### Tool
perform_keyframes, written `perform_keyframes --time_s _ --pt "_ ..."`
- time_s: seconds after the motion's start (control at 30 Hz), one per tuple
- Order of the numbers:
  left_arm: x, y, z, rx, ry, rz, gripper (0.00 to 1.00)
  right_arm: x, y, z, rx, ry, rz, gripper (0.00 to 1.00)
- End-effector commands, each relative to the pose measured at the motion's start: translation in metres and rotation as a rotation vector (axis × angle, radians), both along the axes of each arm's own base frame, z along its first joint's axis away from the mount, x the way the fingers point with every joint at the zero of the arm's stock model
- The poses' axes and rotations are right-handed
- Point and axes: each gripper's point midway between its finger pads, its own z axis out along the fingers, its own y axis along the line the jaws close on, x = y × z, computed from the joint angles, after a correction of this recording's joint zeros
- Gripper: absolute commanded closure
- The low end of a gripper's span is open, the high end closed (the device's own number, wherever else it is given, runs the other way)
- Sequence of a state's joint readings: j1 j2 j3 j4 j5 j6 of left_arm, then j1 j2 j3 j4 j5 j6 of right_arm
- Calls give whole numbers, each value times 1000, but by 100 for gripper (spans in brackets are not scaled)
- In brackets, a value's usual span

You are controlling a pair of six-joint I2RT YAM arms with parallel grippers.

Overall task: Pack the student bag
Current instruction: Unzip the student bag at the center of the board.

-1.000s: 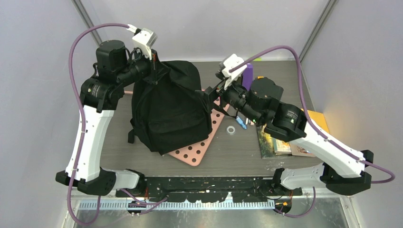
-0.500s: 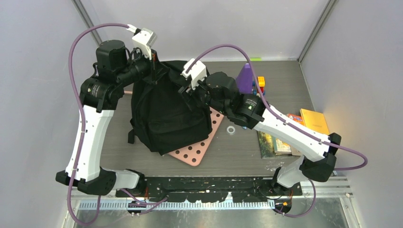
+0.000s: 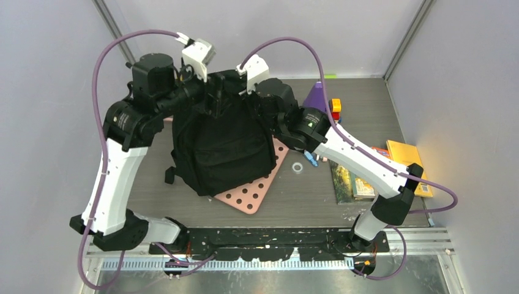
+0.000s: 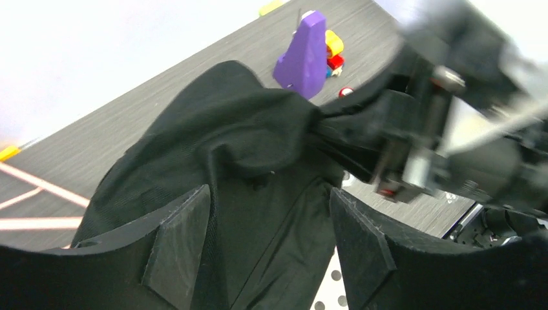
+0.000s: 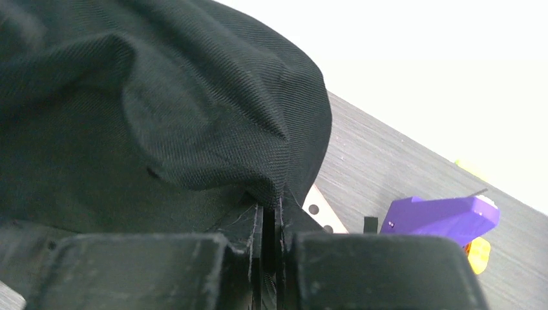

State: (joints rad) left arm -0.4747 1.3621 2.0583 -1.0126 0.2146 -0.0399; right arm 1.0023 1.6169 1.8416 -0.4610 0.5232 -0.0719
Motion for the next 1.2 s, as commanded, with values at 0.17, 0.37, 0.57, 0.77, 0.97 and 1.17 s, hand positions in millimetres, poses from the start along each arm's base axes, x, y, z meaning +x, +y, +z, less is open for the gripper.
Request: perform_keyframes --time_s 0.17,0.37,0.57,0.77,0.97,1.17 --pt "-37 -23 9 -204 -125 -31 36 11 -23 41 210 15 -93 100" --pt "-45 -25 15 -236 -192 -66 36 13 -26 42 238 31 -109 100" --pt "-55 -24 48 -258 -249 -104 35 23 -33 40 249 46 -163 100" --pt "-61 -42 36 -285 -161 -164 38 33 -38 37 271 77 -197 100" --pt "-43 -55 -16 -255 -13 -115 39 33 -33 37 293 94 -180 100" --pt "-8 -56 -53 -156 58 8 39 27 -29 36 307 113 -143 100"
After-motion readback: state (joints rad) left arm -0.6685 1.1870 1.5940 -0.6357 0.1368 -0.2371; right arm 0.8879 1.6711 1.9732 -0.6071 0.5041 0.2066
